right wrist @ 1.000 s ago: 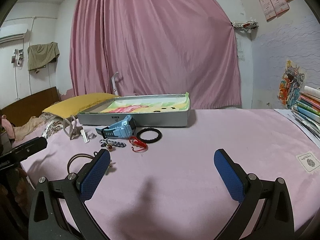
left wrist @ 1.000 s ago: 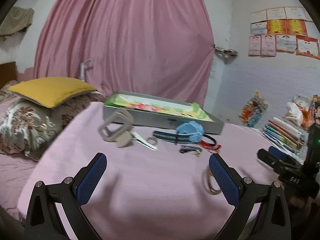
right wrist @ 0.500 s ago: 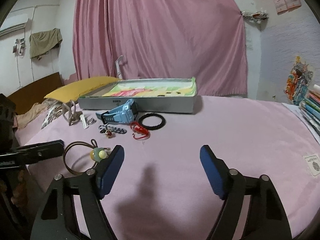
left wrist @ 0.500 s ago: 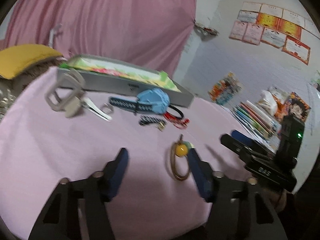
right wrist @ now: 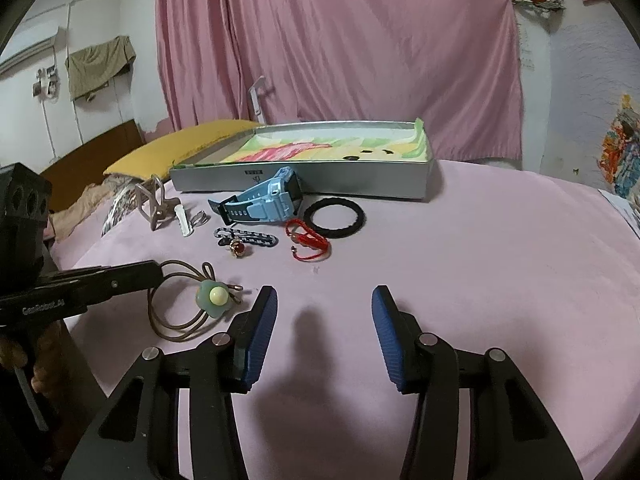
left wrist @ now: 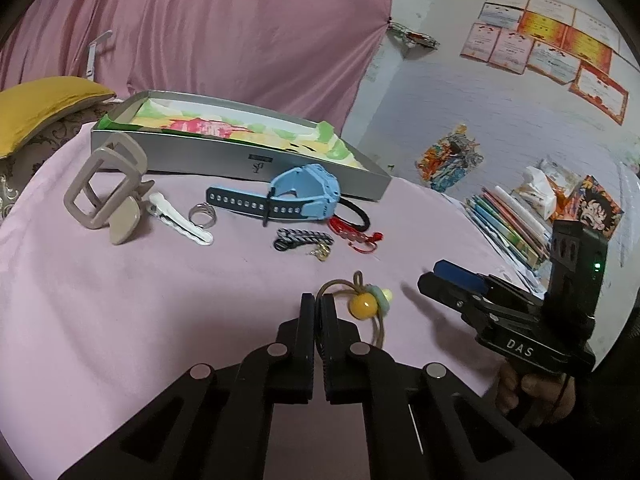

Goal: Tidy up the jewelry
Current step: 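Grasp the red cord bracelet with the right tool while the left tool holds the hair tie, then carry the hair tie and red bracelet with both tools over the silver box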

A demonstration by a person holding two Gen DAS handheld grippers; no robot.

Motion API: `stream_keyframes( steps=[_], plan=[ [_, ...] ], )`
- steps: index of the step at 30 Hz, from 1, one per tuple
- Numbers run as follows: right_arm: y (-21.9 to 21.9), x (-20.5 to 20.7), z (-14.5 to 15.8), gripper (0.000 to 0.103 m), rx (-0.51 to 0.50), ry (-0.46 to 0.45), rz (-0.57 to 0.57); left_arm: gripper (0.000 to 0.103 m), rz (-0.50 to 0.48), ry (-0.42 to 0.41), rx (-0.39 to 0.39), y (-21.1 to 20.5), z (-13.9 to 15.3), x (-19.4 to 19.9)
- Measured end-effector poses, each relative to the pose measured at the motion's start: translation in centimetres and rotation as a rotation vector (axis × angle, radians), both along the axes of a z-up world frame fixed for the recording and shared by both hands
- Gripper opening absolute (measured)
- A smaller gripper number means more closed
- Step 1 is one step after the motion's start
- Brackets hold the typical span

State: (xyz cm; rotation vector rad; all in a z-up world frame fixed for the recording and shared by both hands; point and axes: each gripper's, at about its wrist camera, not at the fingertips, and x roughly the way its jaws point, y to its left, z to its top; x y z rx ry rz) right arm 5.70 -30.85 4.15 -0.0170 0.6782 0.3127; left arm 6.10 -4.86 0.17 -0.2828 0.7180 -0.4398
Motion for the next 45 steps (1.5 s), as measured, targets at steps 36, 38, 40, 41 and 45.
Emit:
stream_keyframes(
  steps=[36,38,40,41,45],
  plan=[
    [2.8,4.6,2.4,0.006,-0.085,0.087,0.159,0.003,0.006,-0.09,-0.011,0.7,4.1,1.2],
    [2.6,4.0,3.2,0.006,-0.078,0.062,0.166,0.003,0.007,-0.1,-0.018,1.0,4.9,1.4],
    [2.3,3.3,4.4,0.006,-0.067,0.02,0.17,0.003,0.01,-0.124,-0.015,1.1,6.1,1.4],
    [2.3,3.0,5.0,0.006,-0.059,-0.006,0.169,0.003,0.012,-0.134,-0.012,1.2,6.4,1.4],
    [2.2,2.6,7.6,0.006,0.003,-0.141,0.14,0.003,0.064,-0.223,0.018,1.4,8.7,1.7]
  ],
)
